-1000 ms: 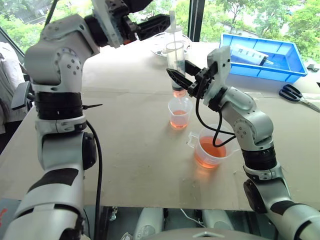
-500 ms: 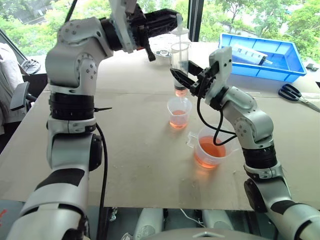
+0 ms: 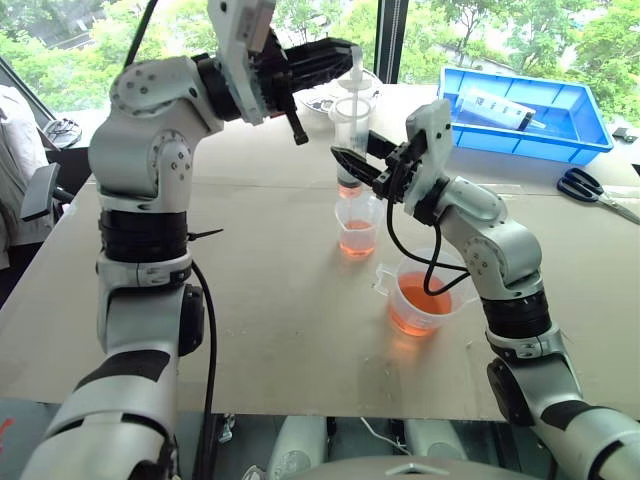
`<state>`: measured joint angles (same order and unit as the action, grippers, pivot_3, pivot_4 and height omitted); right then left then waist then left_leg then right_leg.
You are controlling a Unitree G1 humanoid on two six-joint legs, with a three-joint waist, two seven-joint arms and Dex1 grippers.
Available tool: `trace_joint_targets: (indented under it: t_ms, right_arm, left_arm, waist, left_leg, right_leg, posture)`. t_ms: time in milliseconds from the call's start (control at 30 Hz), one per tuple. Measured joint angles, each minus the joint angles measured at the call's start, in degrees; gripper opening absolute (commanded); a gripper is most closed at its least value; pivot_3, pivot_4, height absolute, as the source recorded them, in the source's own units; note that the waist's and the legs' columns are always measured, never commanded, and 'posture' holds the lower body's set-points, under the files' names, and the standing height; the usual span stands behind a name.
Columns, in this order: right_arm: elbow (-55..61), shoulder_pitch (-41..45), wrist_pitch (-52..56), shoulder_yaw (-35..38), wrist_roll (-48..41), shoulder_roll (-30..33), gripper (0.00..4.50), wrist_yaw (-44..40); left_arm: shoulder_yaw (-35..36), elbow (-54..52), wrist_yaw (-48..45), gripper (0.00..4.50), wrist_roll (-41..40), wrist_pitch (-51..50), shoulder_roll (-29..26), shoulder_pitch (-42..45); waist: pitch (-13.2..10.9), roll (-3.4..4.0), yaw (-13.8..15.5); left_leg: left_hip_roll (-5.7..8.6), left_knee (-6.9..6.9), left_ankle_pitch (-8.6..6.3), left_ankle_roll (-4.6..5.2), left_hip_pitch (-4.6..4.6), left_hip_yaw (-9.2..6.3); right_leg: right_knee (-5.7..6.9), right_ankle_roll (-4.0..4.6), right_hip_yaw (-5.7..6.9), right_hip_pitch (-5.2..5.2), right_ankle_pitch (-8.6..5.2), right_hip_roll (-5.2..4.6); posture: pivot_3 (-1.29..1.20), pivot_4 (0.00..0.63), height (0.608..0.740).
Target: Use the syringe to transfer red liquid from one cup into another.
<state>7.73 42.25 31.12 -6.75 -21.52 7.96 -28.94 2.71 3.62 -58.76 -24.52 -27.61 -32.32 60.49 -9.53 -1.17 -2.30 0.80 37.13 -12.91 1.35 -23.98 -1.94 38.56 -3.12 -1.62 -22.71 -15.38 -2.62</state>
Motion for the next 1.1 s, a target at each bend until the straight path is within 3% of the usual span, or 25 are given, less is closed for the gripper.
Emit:
trace_joint_targets:
  t_ms: [1000, 1100]
  right_arm:
    - [1.5, 1.77, 4.94, 0.06, -0.38, 2.6, 1.42, -0.68]
    - [2.43, 2.13, 4.92, 0.61, -0.43, 2.84, 1.42, -0.28]
  left_arm:
    - [2.15, -4.58, 3.98, 0.0, -2.98, -5.27, 1.47, -5.83]
    - [4.35, -5.07, 4.38, 0.94, -7.49, -10.59, 1.29, -5.25]
  waist:
    - [0.0, 0.0, 0.07]
    - [0.0, 0.0, 0.01]
  left_leg:
    - [0.0, 0.0, -0.01, 0.01, 0.0, -0.01]
    - [-0.01, 0.0, -0.01, 0.02, 0.0, -0.01]
  right_leg:
    - [-0.01, 0.0, 0.01, 0.0, 0.0, 0.0]
    - [-0.01, 0.0, 0.01, 0.0, 0.0, 0.0]
  posture:
    - [0.0, 0.15, 0.74]
    - [0.0, 0.15, 0.74]
